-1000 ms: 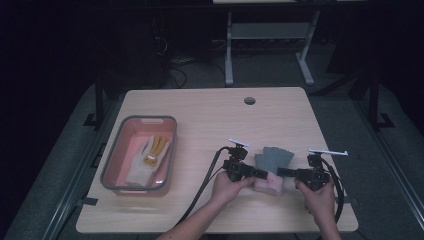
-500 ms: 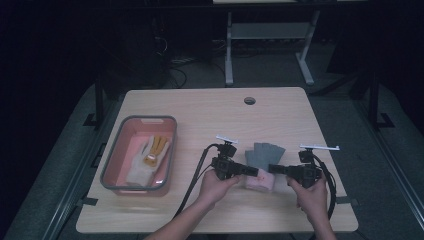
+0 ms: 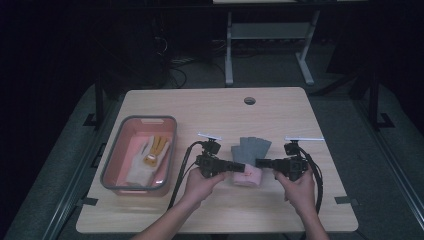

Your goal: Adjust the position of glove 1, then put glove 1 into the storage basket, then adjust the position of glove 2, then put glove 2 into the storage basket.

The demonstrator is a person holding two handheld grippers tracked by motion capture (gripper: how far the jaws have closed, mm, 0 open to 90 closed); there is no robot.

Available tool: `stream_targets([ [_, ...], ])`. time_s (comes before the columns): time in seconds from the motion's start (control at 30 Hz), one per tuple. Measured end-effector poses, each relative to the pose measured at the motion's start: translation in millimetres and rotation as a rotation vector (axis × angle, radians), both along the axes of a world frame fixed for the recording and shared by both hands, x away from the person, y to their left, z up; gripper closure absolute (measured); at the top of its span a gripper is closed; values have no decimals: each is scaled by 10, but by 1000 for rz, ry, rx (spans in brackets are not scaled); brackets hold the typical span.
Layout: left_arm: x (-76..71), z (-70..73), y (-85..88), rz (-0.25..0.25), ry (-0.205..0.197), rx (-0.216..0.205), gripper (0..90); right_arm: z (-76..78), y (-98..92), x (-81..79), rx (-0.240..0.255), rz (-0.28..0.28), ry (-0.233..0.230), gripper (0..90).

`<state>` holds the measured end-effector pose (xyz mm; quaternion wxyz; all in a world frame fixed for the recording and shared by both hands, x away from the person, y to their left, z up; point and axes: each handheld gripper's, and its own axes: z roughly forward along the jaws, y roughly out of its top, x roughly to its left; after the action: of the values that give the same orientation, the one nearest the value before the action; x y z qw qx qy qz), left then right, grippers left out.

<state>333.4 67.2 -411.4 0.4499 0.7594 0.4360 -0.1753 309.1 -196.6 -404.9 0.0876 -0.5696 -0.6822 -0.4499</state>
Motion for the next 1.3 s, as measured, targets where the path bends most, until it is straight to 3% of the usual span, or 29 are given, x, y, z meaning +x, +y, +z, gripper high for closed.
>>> stream_targets([
  [0.6,21,94,270,35,-16,-10,664,110,255,126,-26,53,-11,787],
  [1.3,25,163,454,51,-27,-2,664,179,451,184,-36,78,-17,787],
])
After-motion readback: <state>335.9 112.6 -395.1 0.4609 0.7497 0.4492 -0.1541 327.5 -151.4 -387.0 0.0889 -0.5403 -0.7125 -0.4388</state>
